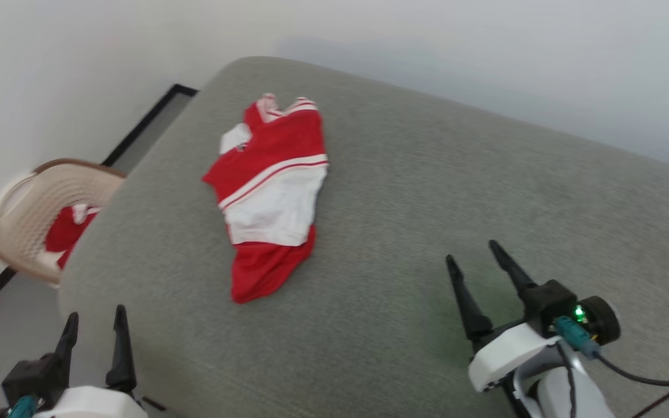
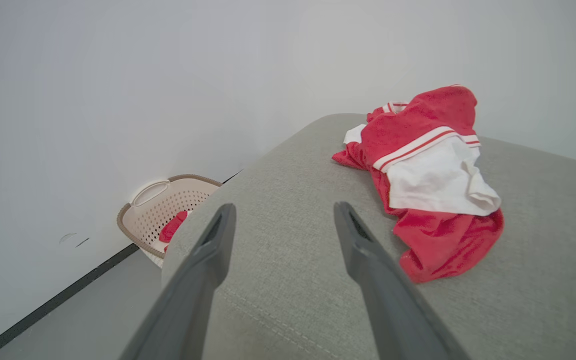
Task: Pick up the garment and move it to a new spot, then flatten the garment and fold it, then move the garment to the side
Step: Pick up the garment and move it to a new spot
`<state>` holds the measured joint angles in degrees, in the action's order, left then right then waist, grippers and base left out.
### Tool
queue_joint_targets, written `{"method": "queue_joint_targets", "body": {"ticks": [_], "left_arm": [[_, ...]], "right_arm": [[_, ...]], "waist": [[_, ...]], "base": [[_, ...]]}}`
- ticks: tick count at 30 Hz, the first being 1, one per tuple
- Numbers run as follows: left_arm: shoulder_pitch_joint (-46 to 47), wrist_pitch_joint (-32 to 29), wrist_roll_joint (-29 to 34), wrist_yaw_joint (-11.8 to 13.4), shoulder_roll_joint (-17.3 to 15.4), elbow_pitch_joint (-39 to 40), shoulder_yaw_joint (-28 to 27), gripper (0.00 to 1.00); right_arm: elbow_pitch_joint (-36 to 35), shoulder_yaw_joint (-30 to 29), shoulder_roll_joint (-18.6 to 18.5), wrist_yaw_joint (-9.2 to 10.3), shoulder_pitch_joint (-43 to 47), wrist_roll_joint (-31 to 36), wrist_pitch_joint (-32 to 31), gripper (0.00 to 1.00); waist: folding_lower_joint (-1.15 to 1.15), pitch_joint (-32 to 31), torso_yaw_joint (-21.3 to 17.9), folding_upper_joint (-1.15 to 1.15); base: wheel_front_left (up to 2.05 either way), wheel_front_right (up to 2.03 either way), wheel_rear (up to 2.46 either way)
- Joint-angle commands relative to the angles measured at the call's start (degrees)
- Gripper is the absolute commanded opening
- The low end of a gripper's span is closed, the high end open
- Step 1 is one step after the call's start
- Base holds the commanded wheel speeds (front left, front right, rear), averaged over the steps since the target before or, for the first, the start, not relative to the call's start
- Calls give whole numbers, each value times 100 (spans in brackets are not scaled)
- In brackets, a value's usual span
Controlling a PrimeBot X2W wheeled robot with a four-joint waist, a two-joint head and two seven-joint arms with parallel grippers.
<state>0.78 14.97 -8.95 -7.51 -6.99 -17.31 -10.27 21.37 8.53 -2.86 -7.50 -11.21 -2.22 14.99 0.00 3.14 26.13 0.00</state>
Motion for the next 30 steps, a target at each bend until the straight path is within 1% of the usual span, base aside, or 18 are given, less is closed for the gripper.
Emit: {"method": "queue_joint_targets", "body": {"ticks": [1,4,9,12,15,18,20,22,24,26,28,30], "left_arm": [[-71,31,47,6,27,27,-38,100],[-215,31,10,6,107,129,-249,100],[-309,31,-10,5,139,169,-284,100],[-150,30,-117,5,51,119,-97,100],[200,31,-269,5,-219,64,246,100],[683,31,-460,5,-636,1,640,100],[1100,30,-748,5,-917,-130,902,100],[1567,30,-974,5,-1319,-332,1213,100],[2015,30,-1399,8,-1634,-653,1539,100],[2480,30,-1944,8,-2029,-920,2032,100],[2808,12,-2366,10,-2525,-1301,2599,100],[3142,-76,-2906,10,-2939,-1566,3155,100]], "right_arm": [[40,75,-7,2,-55,-77,29,100],[134,453,-9,3,-150,-245,29,100],[192,626,-8,3,-199,-351,29,100],[160,586,-6,3,-146,-353,29,100],[115,582,-11,3,-236,-295,29,100],[62,599,-12,3,-330,-242,29,100],[26,575,-9,3,-420,-196,29,100],[-6,569,-8,3,-509,-164,29,100],[-38,570,-11,3,-580,-123,29,100],[-92,566,-9,3,-639,-110,29,100],[-147,593,-9,3,-686,-94,29,100],[-229,643,-1,3,-763,-109,29,100]], "waist": [[0,-47,319,0],[0,-11,387,0],[0,3,385,0],[0,32,312,0],[0,185,82,0],[0,409,-212,0],[0,592,-420,0],[0,795,-642,0],[0,985,-856,0],[0,1158,-1063,0],[0,1289,-1272,0],[0,1432,-1491,0]], "base": [[0,0,0],[0,0,0],[0,0,0],[0,0,0],[0,0,0],[0,0,0],[0,0,0],[0,0,0],[0,0,0],[0,0,0],[0,0,0],[0,0,0]]}}
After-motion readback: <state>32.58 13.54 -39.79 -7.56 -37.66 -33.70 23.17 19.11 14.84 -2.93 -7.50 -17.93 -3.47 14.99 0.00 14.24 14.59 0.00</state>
